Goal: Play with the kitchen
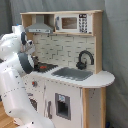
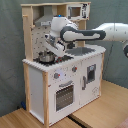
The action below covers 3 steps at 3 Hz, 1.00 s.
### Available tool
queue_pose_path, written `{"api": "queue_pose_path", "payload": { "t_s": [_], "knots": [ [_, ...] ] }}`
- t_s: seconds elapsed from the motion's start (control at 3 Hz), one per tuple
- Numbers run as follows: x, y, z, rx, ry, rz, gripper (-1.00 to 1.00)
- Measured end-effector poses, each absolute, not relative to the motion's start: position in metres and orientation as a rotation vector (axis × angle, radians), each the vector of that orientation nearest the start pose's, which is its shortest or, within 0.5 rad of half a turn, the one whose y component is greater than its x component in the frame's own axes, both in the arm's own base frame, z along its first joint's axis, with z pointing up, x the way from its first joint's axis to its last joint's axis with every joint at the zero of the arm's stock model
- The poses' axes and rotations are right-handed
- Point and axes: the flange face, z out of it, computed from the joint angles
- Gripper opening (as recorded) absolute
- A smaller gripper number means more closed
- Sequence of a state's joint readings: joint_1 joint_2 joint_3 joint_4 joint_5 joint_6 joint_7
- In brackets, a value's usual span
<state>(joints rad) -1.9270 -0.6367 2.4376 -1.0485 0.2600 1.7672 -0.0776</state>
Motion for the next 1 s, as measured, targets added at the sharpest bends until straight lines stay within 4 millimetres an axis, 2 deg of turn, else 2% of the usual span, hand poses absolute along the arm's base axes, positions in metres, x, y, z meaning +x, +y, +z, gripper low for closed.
{"api": "queue_pose_path", "payload": {
  "t_s": [0.33, 0.67, 1.0],
  "knots": [
    [0.530, 0.505, 0.548, -2.961, -1.196, -0.373, 1.00],
    [0.528, 0.506, 0.549, -2.905, -1.318, -0.326, 1.00],
    [0.533, 0.498, 0.531, -2.895, -1.424, -0.203, 1.00]
  ]
}}
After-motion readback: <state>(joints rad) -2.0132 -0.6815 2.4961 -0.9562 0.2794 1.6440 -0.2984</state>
